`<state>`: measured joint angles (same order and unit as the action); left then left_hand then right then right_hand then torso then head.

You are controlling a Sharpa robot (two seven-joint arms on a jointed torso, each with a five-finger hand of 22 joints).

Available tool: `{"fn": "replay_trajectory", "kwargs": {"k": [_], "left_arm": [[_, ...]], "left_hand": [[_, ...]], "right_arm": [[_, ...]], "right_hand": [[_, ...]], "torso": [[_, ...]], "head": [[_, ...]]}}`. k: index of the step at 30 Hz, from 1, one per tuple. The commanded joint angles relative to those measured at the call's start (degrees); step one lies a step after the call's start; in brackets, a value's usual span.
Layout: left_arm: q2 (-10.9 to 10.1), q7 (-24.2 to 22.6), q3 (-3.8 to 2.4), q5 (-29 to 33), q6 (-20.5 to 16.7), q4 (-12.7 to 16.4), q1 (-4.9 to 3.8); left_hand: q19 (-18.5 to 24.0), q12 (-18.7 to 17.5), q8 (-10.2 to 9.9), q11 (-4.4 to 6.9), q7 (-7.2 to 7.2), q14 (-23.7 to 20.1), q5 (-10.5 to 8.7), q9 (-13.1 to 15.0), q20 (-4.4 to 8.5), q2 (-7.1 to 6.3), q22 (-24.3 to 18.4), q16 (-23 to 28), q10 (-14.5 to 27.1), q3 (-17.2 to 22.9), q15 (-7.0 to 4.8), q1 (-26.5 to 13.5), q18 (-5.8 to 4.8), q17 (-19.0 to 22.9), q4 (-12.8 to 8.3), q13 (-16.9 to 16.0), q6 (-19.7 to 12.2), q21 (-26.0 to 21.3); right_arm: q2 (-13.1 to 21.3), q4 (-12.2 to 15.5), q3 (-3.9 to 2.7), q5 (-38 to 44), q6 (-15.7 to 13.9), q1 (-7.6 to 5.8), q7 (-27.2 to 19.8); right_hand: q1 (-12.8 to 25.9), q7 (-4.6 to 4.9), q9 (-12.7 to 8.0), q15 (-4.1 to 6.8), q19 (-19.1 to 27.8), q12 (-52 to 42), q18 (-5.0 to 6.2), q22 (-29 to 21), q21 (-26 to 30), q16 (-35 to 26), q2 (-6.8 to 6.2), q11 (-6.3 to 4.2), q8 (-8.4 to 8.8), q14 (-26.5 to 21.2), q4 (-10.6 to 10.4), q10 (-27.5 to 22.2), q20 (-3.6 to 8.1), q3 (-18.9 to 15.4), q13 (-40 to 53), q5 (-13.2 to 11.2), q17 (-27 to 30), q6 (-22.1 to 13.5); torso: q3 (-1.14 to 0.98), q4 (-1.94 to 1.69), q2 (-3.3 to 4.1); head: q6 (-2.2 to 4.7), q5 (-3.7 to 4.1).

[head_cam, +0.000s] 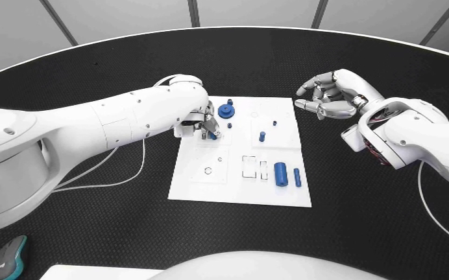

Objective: Assemble the parts on the task board

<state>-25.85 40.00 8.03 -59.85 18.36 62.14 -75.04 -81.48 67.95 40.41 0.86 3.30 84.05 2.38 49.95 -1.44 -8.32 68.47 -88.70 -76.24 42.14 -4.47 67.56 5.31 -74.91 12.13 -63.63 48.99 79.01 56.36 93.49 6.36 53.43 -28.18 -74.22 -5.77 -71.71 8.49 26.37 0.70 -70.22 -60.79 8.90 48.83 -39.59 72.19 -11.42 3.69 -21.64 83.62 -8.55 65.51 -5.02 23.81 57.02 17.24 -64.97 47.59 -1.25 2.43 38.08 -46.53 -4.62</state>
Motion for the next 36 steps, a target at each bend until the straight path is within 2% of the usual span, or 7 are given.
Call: {"fn": "replay_trajectory", "kwargs": {"k": [1, 3, 9, 21, 36], "left_arm": [[0.1, 2.5, 0.00, 0.0, 0.2, -0.1, 0.00], [0.1, 2.5, 0.00, 0.0, 0.3, -0.3, 0.01], [0.3, 2.5, 0.00, 0.0, 0.3, -0.5, 0.03], [0.4, 2.6, 0.00, 0.0, 0.1, -1.0, 0.08], [0.4, 2.6, 0.01, 0.0, 0.5, -1.4, 0.12]], "left_hand": [[-0.3, 0.3, -0.8, 0.31, -0.35, 5.5, 0.34, -0.2, -0.15, -0.11, 0.0, -0.4, 0.1, 0.3, -0.11, -0.5, -1.12, -13.6, -1.2, -0.1, 0.2, 0.1], [-0.3, 0.3, -0.8, 0.32, -0.37, 5.5, 0.34, -0.3, -0.13, -0.29, 0.0, -0.4, 0.3, -1.5, -0.11, -1.0, -1.11, -13.6, -0.6, 0.1, 0.4, 0.0], [-0.3, 0.3, -1.2, 0.40, -0.47, 5.5, 0.36, -0.5, -0.08, 0.32, 0.0, -0.4, 0.5, -4.7, -0.19, -0.8, -1.12, -13.6, -0.1, 0.1, 0.7, 0.0], [-0.3, 0.4, -1.3, 0.42, -0.50, 5.5, 0.36, -0.6, -0.04, 0.87, 0.1, -0.4, 0.5, -7.6, -0.22, -1.0, -1.12, -13.6, 1.1, 0.0, 1.0, 0.0], [-0.4, 0.4, -1.5, 0.39, -0.48, 5.5, 0.37, -0.7, -0.04, 0.76, 0.1, -0.4, 0.7, -11.0, -0.20, -1.2, -1.12, -13.6, 2.7, 0.1, 1.2, 0.0]], "right_arm": [[0.0, 0.0, 0.00, 0.0, 0.0, 0.00, 0.0], [0.0, 0.0, 0.00, 0.0, 0.0, 0.00, 0.0], [-0.1, -0.1, 0.00, 0.0, 0.0, 0.00, 0.0], [-0.1, -0.1, 0.00, 0.0, 0.0, 0.00, 0.0], [0.0, -0.2, 0.00, 0.0, 0.0, 0.00, 0.0]], "right_hand": [[-0.6, -0.03, 0.1, 0.21, -0.5, 0.2, 0.63, 0.0, 0.2, -0.2, -0.09, -0.18, -0.28, 0.2, -0.3, -0.1, -0.04, 0.0, 0.0, 0.2, 0.0, -0.3], [-0.6, -0.03, 0.1, 0.21, -0.5, 0.2, 0.63, 0.0, 0.2, -0.2, -0.09, -0.18, -0.28, 0.2, -0.3, -0.1, -0.04, 0.0, 0.0, 0.2, 0.0, -0.3], [-0.6, -0.03, 0.1, 0.21, -0.5, 0.2, 0.63, 0.0, 0.2, -0.2, -0.09, -0.18, -0.28, 0.2, -0.3, -0.1, -0.04, 0.0, 0.0, 0.2, 0.0, -0.3], [-0.6, -0.03, 0.1, 0.21, -0.5, 0.2, 0.63, 0.0, 0.2, -0.2, -0.09, -0.18, -0.28, 0.2, -0.3, -0.1, -0.04, 0.0, 0.0, 0.2, 0.0, -0.3], [-0.6, -0.03, 0.0, 0.21, -0.5, 0.3, 0.66, -0.3, 0.6, -0.4, -0.14, -0.18, -0.39, 0.2, -0.4, -0.2, -0.03, 0.0, -0.1, 0.2, 0.2, -0.4]], "torso": [[-0.02, -0.05, -0.05], [-0.01, -0.05, -0.06], [-0.01, 0.01, -0.06], [-0.02, -0.02, 0.01], [0.01, -0.02, -0.01]], "head": [[-0.08, 0.02], [-0.04, 0.00], [0.02, -0.03], [0.09, 0.06], [0.09, 0.10]]}}
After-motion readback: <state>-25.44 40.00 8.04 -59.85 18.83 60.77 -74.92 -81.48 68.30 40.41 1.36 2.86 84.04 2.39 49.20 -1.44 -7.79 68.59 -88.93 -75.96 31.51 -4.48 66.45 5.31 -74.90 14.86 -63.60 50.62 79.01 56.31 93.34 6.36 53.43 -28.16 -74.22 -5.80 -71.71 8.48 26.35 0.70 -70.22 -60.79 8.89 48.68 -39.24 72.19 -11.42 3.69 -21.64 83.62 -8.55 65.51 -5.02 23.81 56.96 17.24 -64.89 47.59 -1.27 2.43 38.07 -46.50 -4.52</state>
